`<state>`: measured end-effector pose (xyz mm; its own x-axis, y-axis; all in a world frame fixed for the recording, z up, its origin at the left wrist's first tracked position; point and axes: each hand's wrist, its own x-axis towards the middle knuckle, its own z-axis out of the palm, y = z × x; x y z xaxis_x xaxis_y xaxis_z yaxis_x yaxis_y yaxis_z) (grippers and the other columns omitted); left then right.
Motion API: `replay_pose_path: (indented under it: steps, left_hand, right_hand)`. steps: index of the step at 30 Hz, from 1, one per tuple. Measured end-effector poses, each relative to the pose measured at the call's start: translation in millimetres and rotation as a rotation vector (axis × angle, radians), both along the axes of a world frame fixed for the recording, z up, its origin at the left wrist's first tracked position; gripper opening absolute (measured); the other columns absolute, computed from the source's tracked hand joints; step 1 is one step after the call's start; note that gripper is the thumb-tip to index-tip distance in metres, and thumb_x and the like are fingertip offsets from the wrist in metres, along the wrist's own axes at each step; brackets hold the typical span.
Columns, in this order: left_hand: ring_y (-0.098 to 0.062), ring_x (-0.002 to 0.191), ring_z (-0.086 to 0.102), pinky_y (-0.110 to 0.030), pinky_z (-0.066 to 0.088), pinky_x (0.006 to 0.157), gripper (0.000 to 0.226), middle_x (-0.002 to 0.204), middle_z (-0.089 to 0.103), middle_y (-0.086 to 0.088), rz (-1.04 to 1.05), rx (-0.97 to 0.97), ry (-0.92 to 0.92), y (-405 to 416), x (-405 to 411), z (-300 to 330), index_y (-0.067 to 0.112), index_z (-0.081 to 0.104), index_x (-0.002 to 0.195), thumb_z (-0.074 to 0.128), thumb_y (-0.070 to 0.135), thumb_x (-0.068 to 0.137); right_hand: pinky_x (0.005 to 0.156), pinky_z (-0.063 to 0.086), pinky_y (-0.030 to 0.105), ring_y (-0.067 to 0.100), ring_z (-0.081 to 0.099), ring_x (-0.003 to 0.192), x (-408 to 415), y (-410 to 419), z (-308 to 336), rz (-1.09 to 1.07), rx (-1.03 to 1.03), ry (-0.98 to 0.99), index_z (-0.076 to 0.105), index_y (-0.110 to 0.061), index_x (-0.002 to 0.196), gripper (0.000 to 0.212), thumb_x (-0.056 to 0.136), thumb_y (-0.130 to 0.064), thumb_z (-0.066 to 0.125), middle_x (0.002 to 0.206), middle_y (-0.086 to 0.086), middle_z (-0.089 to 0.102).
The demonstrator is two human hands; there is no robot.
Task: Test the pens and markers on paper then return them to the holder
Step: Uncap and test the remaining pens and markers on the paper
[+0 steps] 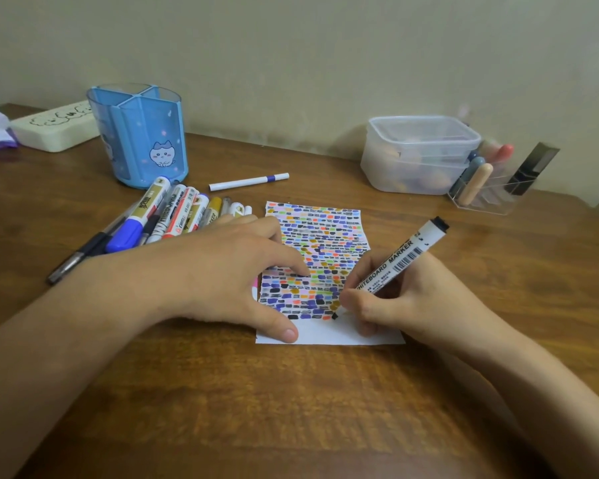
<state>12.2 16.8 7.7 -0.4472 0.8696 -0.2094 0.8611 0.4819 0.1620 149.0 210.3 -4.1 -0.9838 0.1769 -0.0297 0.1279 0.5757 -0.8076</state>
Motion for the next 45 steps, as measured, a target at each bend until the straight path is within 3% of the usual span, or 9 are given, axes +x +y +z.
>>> replay_pose_path:
  steps: [7, 11, 17, 22, 26, 31, 39, 43, 45]
  left_hand:
    - [-0.004, 0.106, 0.036, -0.032, 0.04, 0.094, 0.078, 0.113, 0.034, 0.02, 0.004, 0.001, 0.012, 0.1, 0.1, -0.5, 0.06, 0.036, 0.135, 0.055, 0.087, 0.064]
    - [-0.003, 0.106, 0.033, -0.029, 0.037, 0.086, 0.078, 0.115, 0.034, 0.02, 0.011, -0.006, 0.01, 0.6, 0.5, -0.3, 0.06, 0.035, 0.137, 0.056, 0.086, 0.065]
    - [-0.004, 0.106, 0.032, -0.031, 0.038, 0.09, 0.078, 0.115, 0.034, 0.02, 0.012, -0.008, 0.007, 0.1, 0.7, -0.5, 0.061, 0.036, 0.136, 0.056, 0.085, 0.065]
    - [-0.005, 0.106, 0.033, -0.032, 0.04, 0.091, 0.078, 0.112, 0.033, 0.021, 0.015, -0.015, 0.001, 0.3, 0.5, 0.1, 0.062, 0.034, 0.135, 0.054, 0.087, 0.064]
    - [-0.004, 0.109, 0.035, -0.035, 0.041, 0.098, 0.08, 0.112, 0.033, 0.021, 0.005, -0.01, 0.0, -0.1, 0.5, 0.1, 0.062, 0.035, 0.136, 0.053, 0.088, 0.062]
    - [-0.004, 0.109, 0.035, -0.033, 0.04, 0.095, 0.08, 0.11, 0.032, 0.022, 0.003, -0.018, 0.0, 0.4, 0.8, 0.9, 0.061, 0.034, 0.136, 0.052, 0.088, 0.063]
    - [-0.003, 0.106, 0.034, -0.031, 0.039, 0.091, 0.078, 0.114, 0.033, 0.021, -0.002, -0.008, 0.006, 0.6, 0.8, 0.4, 0.061, 0.035, 0.135, 0.054, 0.087, 0.064]
    - [-0.002, 0.106, 0.034, -0.03, 0.038, 0.089, 0.078, 0.114, 0.034, 0.021, -0.003, -0.009, 0.007, 0.0, 1.1, 0.1, 0.061, 0.036, 0.136, 0.054, 0.086, 0.065]
    - [-0.002, 0.105, 0.034, -0.029, 0.037, 0.088, 0.078, 0.114, 0.034, 0.021, -0.006, -0.002, 0.009, 0.1, 1.0, 0.1, 0.06, 0.036, 0.136, 0.054, 0.086, 0.065]
  right_hand:
    - [0.062, 0.054, 0.033, 0.013, 0.066, 0.057, -0.3, 0.6, 0.0, -0.033, 0.039, 0.007, 0.069, -0.016, 0.076, 0.012, 0.076, -0.026, 0.075, 0.062, 0.002, 0.072]
    - [0.06, 0.052, 0.025, 0.015, 0.065, 0.056, 0.5, 0.7, -0.4, -0.009, -0.038, 0.011, 0.068, -0.01, 0.079, 0.009, 0.083, -0.015, 0.075, 0.061, 0.009, 0.071]
    - [0.063, 0.055, 0.034, 0.013, 0.066, 0.056, -0.2, 1.2, 0.9, -0.021, 0.052, -0.004, 0.068, -0.015, 0.076, 0.012, 0.079, -0.023, 0.076, 0.062, 0.002, 0.072]
    - [0.062, 0.052, 0.03, 0.013, 0.066, 0.057, 0.4, -1.0, 0.1, -0.004, 0.023, 0.02, 0.068, -0.014, 0.077, 0.011, 0.081, -0.022, 0.075, 0.061, 0.006, 0.072]
    - [0.065, 0.055, 0.039, 0.01, 0.064, 0.056, -0.5, -0.1, 0.2, -0.02, 0.071, 0.014, 0.067, -0.016, 0.074, 0.012, 0.079, -0.024, 0.075, 0.061, 0.001, 0.071]
    - [0.062, 0.049, 0.03, 0.011, 0.063, 0.055, 0.2, -0.3, -1.7, 0.008, 0.032, 0.031, 0.067, -0.017, 0.076, 0.012, 0.083, -0.02, 0.077, 0.06, 0.003, 0.071]
    - [0.061, 0.049, 0.03, 0.012, 0.063, 0.055, 0.2, 0.5, -2.4, 0.001, 0.02, 0.041, 0.067, -0.015, 0.076, 0.013, 0.083, -0.017, 0.077, 0.059, 0.004, 0.07]
    - [0.063, 0.053, 0.04, 0.012, 0.061, 0.056, -1.1, 1.3, -2.9, -0.006, 0.089, 0.036, 0.066, -0.016, 0.074, 0.014, 0.08, -0.021, 0.078, 0.061, 0.001, 0.069]
    - [0.061, 0.052, 0.036, 0.012, 0.061, 0.056, -0.3, 1.9, -2.3, -0.015, 0.068, 0.036, 0.066, -0.015, 0.074, 0.014, 0.081, -0.019, 0.077, 0.06, 0.002, 0.069]
